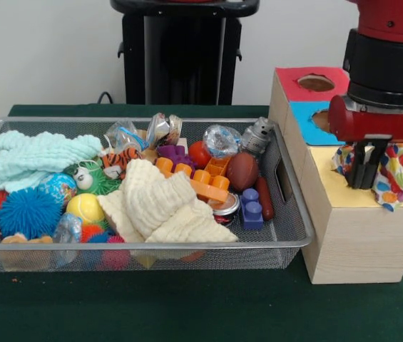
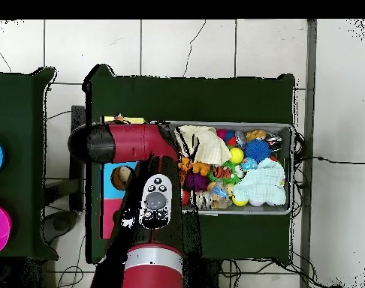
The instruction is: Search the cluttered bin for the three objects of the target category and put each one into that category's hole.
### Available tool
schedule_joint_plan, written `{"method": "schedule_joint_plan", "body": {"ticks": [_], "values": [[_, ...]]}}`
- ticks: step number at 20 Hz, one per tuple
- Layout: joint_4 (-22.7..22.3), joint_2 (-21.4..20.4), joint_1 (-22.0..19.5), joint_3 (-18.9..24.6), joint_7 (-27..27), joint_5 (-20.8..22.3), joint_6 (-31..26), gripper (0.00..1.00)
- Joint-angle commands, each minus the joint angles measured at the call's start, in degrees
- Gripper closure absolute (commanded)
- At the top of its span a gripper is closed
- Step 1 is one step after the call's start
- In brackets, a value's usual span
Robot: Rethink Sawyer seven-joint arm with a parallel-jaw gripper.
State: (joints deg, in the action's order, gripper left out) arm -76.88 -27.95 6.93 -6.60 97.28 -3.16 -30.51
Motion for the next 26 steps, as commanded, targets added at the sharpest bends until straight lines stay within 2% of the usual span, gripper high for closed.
{"method": "schedule_joint_plan", "body": {"ticks": [1, 9, 14, 15, 19, 26], "values": [[-1.69, 5.70, -0.07, -0.47, 7.34, 4.58, 5.71, 1.00], [-2.01, 5.71, -0.46, 1.04, 8.55, 1.81, 0.18, 1.00], [-2.24, 2.09, -0.78, 1.45, 7.39, 1.29, -2.52, 1.00], [-1.78, 1.35, -1.15, 1.89, 6.74, 1.31, -2.04, 1.00], [0.37, -1.17, -2.25, 2.31, 3.87, 1.37, -6.08, 1.00], [-2.69, -2.78, -3.46, 3.77, 3.24, 1.86, -2.31, 1.00]]}}
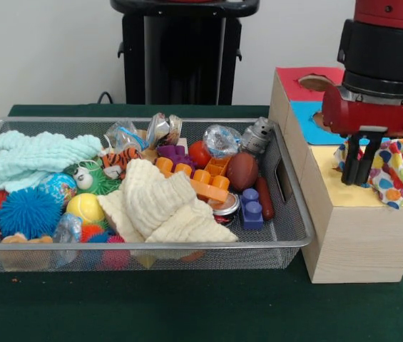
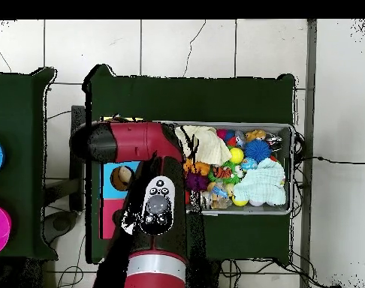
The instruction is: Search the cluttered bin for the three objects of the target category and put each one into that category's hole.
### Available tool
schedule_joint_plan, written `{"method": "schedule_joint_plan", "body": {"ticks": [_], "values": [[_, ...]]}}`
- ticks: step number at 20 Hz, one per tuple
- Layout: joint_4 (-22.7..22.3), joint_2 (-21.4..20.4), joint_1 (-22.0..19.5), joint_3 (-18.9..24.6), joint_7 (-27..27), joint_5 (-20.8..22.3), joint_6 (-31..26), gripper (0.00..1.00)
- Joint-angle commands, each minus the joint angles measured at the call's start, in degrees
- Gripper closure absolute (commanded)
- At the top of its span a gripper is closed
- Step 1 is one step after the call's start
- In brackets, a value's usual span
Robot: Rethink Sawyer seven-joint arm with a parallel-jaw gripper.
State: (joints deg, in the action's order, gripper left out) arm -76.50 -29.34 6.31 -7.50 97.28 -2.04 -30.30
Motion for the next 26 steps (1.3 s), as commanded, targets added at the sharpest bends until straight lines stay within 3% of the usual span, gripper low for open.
{"method": "schedule_joint_plan", "body": {"ticks": [1, 6, 16, 26], "values": [[-3.46, -1.43, -3.19, 4.97, 3.08, 0.87, -1.83, 1.00], [-2.24, -0.97, -3.27, 5.70, 3.14, 0.89, -1.75, 1.00], [0.25, -2.50, 0.11, 3.49, 7.94, -1.78, -12.04, 1.00], [-1.51, -4.68, 1.31, 2.70, 9.29, -2.59, -13.86, 1.00]]}}
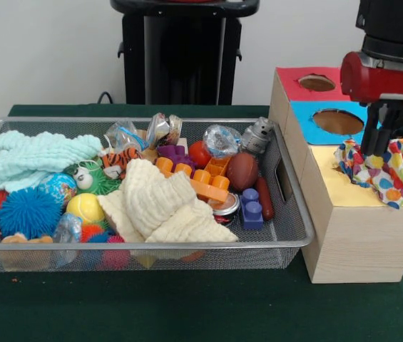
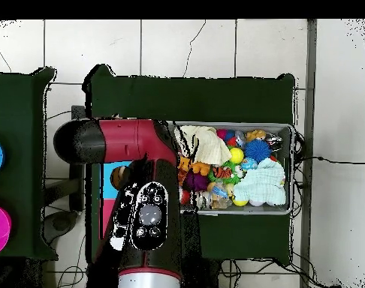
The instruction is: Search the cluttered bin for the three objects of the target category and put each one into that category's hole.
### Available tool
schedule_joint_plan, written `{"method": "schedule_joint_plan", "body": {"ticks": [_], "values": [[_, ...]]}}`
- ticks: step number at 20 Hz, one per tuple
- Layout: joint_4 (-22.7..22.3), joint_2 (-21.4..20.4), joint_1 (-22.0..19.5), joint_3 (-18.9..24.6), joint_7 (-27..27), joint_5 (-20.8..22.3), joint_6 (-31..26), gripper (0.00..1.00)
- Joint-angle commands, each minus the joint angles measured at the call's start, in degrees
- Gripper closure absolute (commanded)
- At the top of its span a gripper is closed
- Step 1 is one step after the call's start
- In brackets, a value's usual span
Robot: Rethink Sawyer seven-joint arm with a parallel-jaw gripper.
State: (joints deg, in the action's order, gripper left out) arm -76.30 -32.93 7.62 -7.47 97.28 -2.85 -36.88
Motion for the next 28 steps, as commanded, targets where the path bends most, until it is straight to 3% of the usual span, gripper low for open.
{"method": "schedule_joint_plan", "body": {"ticks": [1, 8, 13, 17, 28], "values": [[-1.80, -1.36, 0.11, 2.55, 9.38, -1.82, -7.65, 1.00], [-1.76, -0.11, -0.21, 3.07, 9.01, -1.53, -5.58, 1.00], [-6.70, -0.05, 0.92, 2.75, 12.58, -3.02, -4.41, 1.00], [-7.64, 0.30, 1.91, 1.22, 13.07, -2.68, -4.08, 1.00], [-7.40, 0.98, 2.01, 0.76, 12.18, -2.76, -3.34, 1.00]]}}
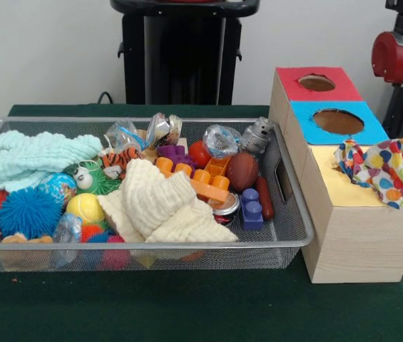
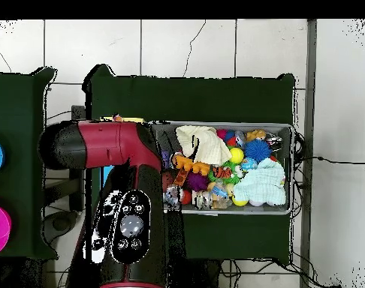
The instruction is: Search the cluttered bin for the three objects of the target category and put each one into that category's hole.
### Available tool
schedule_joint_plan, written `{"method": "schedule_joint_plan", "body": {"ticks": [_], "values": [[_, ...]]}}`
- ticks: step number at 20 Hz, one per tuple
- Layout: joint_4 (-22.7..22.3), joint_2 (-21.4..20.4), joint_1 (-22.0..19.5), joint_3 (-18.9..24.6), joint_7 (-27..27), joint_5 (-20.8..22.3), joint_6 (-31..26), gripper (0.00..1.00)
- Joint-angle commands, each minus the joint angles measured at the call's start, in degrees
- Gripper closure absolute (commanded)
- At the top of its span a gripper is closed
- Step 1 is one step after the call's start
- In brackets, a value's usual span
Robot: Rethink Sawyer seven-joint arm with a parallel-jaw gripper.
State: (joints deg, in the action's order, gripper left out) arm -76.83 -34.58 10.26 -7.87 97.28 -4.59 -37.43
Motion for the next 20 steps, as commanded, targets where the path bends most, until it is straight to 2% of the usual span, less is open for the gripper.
{"method": "schedule_joint_plan", "body": {"ticks": [1, 9, 20], "values": [[-6.69, 3.00, -0.69, 1.21, 12.05, -0.86, -2.26, 1.00], [-5.64, 5.48, -1.00, 1.00, 11.59, 0.34, 1.60, 1.00], [-6.16, 6.39, 0.34, -0.59, 12.97, 0.23, 0.70, 1.00]]}}
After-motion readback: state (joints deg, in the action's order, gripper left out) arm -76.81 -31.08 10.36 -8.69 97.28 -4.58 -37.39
